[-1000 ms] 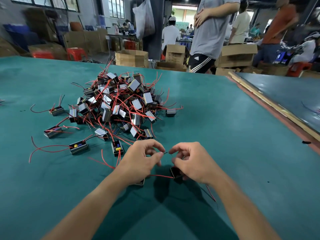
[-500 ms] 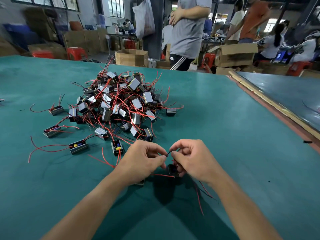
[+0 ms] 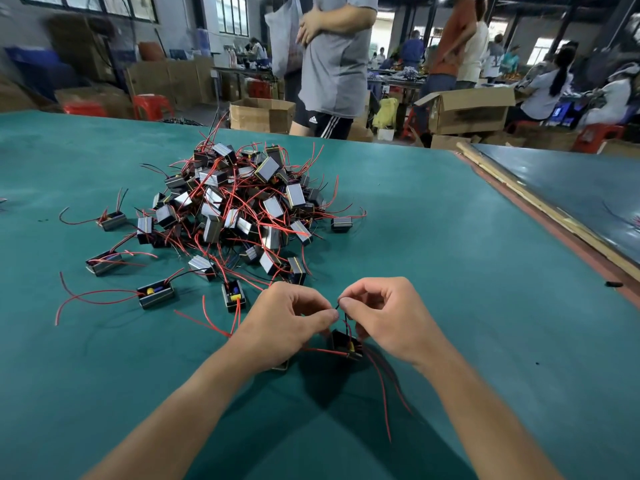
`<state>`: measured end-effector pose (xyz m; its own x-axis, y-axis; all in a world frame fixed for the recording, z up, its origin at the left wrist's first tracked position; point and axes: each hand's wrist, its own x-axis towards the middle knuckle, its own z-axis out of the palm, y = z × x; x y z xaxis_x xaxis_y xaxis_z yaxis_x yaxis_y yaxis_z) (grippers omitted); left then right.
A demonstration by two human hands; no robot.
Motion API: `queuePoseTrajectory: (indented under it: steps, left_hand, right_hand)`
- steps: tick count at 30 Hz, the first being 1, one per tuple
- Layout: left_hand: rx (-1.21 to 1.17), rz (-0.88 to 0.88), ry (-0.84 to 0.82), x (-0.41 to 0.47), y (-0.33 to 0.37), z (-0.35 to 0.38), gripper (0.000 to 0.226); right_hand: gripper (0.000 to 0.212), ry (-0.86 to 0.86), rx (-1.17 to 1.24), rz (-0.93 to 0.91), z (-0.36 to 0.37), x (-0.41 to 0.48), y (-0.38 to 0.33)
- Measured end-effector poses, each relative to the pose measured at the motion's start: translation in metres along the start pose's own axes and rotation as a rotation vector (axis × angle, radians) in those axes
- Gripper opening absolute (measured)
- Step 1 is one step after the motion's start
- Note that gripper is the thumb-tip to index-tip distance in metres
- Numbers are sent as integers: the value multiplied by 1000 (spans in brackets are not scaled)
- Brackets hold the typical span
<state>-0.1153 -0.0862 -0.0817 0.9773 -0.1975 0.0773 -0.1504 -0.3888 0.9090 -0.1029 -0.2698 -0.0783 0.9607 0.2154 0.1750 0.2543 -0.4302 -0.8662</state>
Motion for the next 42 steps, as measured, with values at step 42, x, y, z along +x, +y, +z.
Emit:
queuePoseTrajectory:
  steps: [42]
  left_hand:
    - [-92, -2, -89, -1, -5, 6, 9]
  right_hand:
    - [8, -73, 148, 48, 3, 1, 4]
